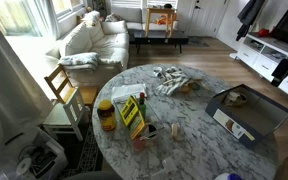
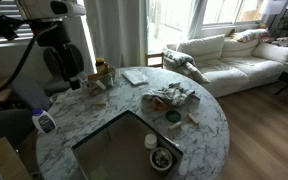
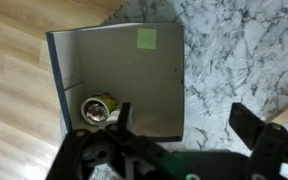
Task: Remove the yellow book from the crisper drawer and put it on top of the yellow and brown bottle
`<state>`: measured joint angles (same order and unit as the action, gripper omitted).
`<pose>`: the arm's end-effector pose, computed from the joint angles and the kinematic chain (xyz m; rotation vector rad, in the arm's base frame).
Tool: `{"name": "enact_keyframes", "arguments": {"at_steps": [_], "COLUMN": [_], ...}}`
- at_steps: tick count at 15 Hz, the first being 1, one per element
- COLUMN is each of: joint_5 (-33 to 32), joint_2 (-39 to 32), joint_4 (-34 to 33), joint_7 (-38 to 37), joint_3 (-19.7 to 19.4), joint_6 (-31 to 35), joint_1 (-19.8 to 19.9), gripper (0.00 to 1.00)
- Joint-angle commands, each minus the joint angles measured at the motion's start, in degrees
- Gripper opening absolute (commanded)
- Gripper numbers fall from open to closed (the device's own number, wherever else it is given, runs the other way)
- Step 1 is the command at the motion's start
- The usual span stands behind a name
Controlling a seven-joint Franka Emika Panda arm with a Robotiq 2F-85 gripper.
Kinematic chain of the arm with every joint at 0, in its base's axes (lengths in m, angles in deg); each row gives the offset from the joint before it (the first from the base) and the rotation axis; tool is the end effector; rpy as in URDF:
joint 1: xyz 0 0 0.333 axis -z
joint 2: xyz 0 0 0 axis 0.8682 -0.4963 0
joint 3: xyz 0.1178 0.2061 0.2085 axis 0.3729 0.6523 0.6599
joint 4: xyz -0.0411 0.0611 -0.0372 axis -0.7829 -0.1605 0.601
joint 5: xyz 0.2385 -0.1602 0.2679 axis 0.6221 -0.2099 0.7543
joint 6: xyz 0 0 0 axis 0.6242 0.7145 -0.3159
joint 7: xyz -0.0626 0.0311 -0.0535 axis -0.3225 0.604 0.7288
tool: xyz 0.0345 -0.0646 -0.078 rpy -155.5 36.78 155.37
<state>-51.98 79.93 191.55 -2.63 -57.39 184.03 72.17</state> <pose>0.3665 -0.1292 0.5090 2.9220 -0.3192 -0.0326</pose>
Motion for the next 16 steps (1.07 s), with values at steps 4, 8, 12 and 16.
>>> {"name": "enact_keyframes", "arguments": {"at_steps": [4, 8, 12, 16], "joint_5": [-0.38, -0.22, 10.97, 25.04], "joint_2": [0.00, -0.49, -6.31, -16.62], "joint_4": [-0.15, -0.07, 1.93, 0.79], "joint_7": [-0.34, 0.37, 1.11, 4.17], "joint_3": [-0.75, -0.56, 1.32, 3.66], "joint_6": [-0.24, 0.60, 16.51, 32.56], "joint_1": [-0.91, -1.54, -9.74, -18.31], "gripper": [1.00, 1.00, 1.00, 1.00]}}
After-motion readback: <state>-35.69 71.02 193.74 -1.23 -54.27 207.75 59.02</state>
